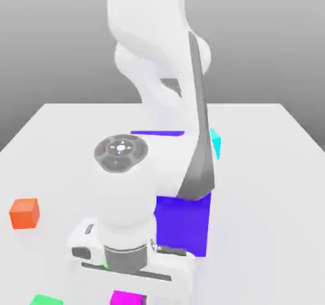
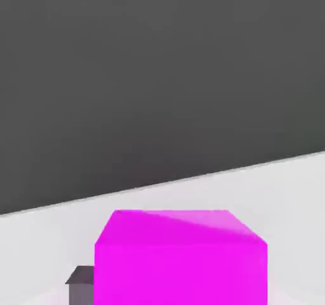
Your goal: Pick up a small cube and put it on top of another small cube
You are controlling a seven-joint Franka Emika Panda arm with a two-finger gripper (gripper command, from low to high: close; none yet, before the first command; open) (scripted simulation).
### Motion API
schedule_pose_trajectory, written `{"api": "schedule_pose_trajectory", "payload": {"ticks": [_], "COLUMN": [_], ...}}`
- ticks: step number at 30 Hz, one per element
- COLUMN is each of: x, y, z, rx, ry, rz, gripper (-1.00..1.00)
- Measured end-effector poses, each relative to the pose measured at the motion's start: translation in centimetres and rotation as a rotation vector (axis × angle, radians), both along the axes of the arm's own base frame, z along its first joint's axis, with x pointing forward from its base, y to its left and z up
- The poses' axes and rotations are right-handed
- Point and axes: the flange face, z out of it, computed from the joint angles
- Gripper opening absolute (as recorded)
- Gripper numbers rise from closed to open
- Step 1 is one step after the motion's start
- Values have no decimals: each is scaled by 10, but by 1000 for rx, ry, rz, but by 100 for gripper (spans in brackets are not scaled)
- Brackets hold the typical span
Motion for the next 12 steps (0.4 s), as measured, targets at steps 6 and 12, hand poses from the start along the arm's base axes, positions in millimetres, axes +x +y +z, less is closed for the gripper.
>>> {"api": "schedule_pose_trajectory", "payload": {"ticks": [6, 12], "x": [15, 15], "y": [-125, -134], "z": [35, -4], "rx": [2, 2], "ry": [0, 0], "rz": [-452, -484], "gripper": [-100, 100]}}
